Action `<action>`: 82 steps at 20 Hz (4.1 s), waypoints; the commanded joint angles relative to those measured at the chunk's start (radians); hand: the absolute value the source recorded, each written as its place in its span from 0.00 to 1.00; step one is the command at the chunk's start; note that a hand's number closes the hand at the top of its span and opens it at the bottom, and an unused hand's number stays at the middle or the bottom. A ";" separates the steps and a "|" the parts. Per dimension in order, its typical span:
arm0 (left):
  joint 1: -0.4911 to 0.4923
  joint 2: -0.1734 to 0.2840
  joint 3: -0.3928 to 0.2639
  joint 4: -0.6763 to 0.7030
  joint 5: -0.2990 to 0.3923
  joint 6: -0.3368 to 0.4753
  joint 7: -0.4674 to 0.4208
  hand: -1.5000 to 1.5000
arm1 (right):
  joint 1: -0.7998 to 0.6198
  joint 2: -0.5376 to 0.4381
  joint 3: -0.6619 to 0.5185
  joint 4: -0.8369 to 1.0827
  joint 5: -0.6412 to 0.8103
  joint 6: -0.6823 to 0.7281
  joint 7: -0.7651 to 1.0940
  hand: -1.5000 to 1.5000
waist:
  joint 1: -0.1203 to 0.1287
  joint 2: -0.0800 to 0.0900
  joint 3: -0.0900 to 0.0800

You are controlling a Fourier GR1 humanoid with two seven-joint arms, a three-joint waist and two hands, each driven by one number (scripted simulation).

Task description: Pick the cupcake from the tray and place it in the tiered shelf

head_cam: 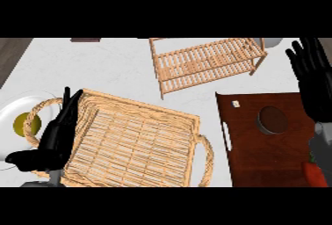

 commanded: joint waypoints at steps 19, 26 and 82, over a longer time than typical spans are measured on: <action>0.034 0.091 -0.084 0.172 -0.070 -0.098 0.151 0.50 | 0.319 -0.234 -0.192 0.179 0.080 0.082 -0.064 0.00 | -0.019 0.022 -0.011; 0.063 0.127 -0.083 0.115 -0.038 -0.139 0.173 0.50 | 0.321 -0.418 -0.050 0.074 0.132 0.219 0.270 0.00 | 0.019 0.023 -0.018; -0.012 0.099 -0.075 0.186 -0.055 -0.151 0.174 0.50 | -0.151 -0.171 0.457 0.406 0.735 0.356 1.014 0.00 | 0.022 0.025 -0.011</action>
